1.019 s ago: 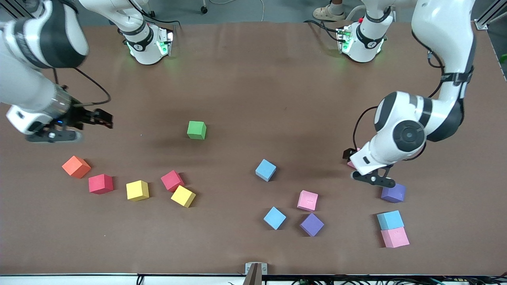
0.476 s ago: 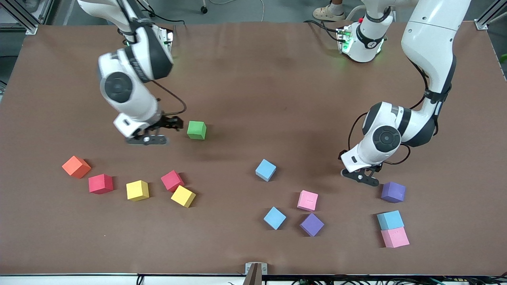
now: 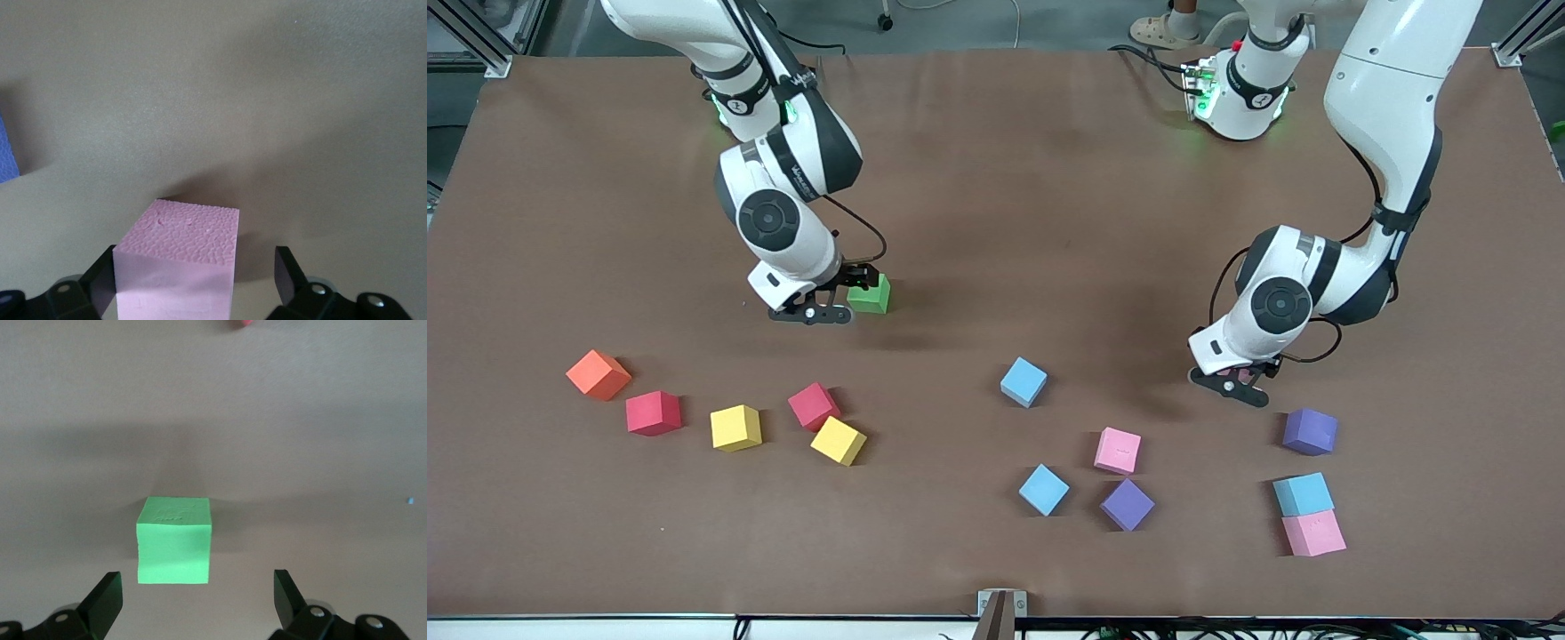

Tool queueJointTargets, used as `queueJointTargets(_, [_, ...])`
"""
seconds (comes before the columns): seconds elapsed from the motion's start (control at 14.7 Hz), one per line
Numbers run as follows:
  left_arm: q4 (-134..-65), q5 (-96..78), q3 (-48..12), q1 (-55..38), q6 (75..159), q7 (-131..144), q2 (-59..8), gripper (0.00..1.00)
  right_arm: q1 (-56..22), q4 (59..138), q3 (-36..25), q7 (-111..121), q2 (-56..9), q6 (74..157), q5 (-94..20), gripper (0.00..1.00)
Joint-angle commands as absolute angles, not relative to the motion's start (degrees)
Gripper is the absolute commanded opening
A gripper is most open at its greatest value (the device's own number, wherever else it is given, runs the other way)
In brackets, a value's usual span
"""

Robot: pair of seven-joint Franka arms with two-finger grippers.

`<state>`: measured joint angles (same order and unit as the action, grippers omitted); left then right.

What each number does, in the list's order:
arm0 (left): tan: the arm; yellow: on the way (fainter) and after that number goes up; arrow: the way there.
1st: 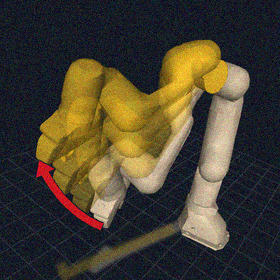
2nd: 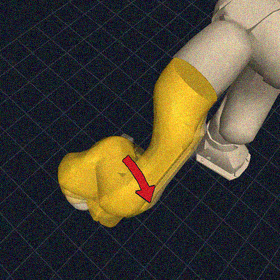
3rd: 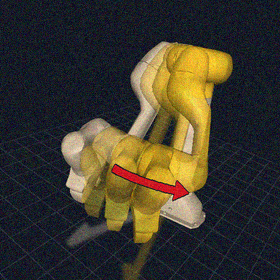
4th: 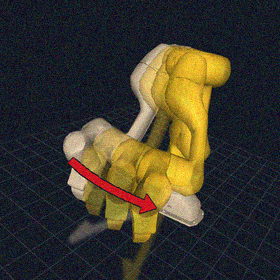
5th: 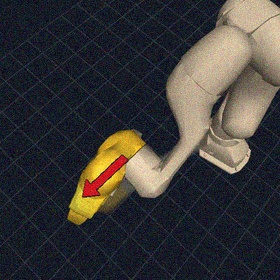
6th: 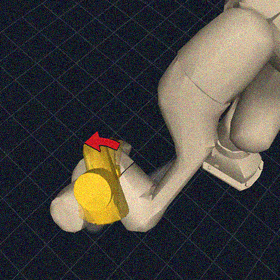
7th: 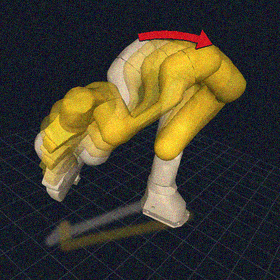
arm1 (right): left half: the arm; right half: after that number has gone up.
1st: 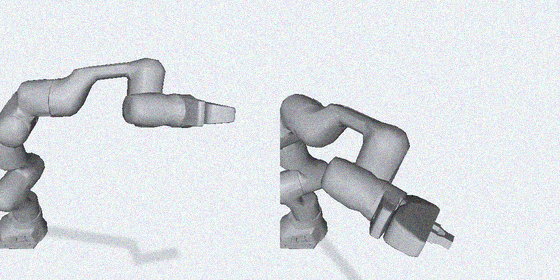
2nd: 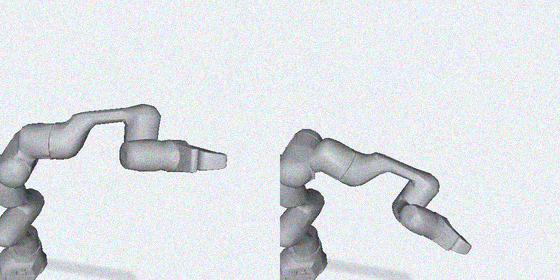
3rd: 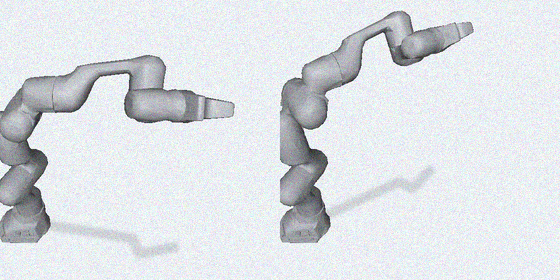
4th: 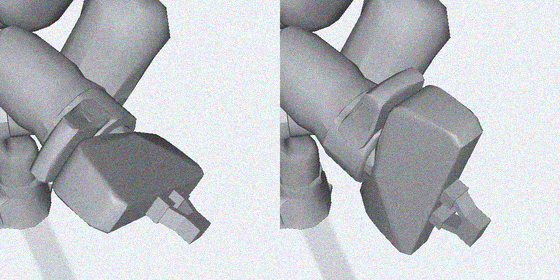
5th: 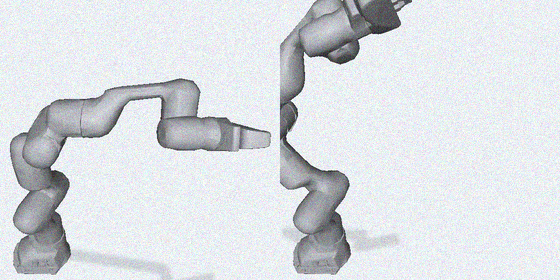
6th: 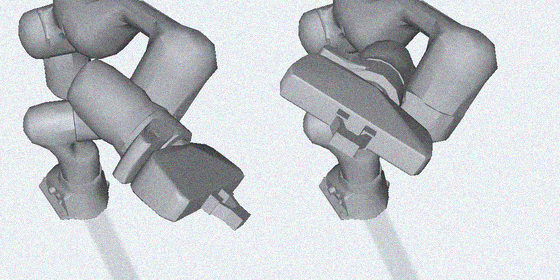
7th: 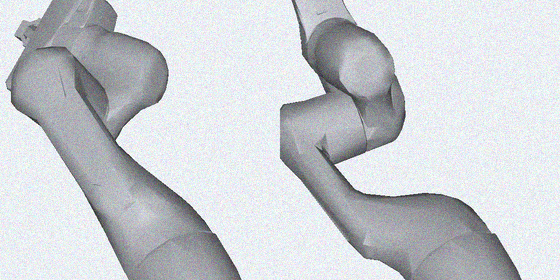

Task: Arrange 11 blocks into digit 3
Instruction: 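Grasp the green cube with the right gripper while the left gripper lifts pink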

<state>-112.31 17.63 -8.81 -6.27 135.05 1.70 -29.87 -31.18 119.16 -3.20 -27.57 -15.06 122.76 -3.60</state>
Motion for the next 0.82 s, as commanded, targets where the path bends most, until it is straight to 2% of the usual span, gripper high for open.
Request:
queueJointTargets(0.0, [-113.21, 18.63, -9.05, -4.93, 136.05, 0.97, -28.65, 0.6, -32.61, 119.53, -3.78, -27.86, -16.96, 124.1, -4.48, 1.0])
queueJointTargets(0.27, [-112.85, 16.45, -9.14, -4.83, 135.97, 3.85, -28.13, 0.21, -32.7, 119.62, -3.78, -27.86, -18.28, 125.33, -5.45, 1.0])
queueJointTargets(0.48, [-112.24, 12.58, -9.84, -5.36, 135.36, 7.37, -26.64, 0.16, -32.78, 119.62, -3.69, -27.86, -19.07, 125.77, -5.62, 1.0])
queueJointTargets(0.75, [-112.24, 8.88, -18.34, -5.45, 131.23, 22.98, -23.29, 0.17, -33.66, 119.62, -3.6, -27.86, -20.21, 126.73, -7.99, 1.0])
